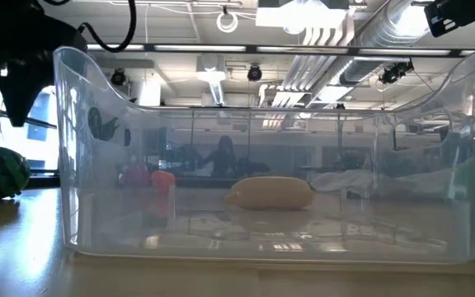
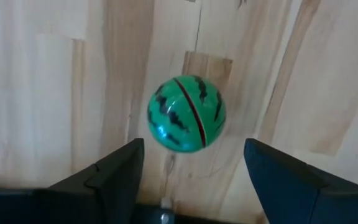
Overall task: Pick and placing Produce into tupperware
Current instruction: Put the watermelon into the bin
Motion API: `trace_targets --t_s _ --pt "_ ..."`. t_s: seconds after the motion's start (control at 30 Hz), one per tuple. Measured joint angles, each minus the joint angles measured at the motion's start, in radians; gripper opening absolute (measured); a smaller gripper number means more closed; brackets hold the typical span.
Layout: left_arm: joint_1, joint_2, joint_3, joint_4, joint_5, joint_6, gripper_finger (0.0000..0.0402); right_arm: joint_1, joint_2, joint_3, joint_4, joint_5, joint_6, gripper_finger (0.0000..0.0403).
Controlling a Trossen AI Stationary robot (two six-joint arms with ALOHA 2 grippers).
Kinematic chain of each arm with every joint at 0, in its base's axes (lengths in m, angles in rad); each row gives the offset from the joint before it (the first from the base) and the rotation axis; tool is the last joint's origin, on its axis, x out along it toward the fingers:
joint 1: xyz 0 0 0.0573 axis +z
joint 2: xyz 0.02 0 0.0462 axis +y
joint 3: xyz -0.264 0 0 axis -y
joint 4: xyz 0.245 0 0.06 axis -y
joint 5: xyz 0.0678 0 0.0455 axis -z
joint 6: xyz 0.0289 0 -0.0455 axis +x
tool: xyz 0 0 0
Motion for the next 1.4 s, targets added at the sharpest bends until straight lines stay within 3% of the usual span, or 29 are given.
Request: trace_targets --t_s 0.6,1.13,1.4 --pt "0.000 0.000 -0.147 0.175 -0.020 0.057 0.0308 0.000 0.000 0.000 0.000 0.000 0.000 0.0016" --pt "0.000 0.002 -0.155 0.185 -0.053 0.102 0.0357 0.000 0.000 0.000 0.000 0.000 0.000 0.0016" --pt "0.000 0.006 -0.209 0.263 -0.016 0.094 0.0356 0.000 0.000 0.000 0.000 0.000 0.000 0.0016"
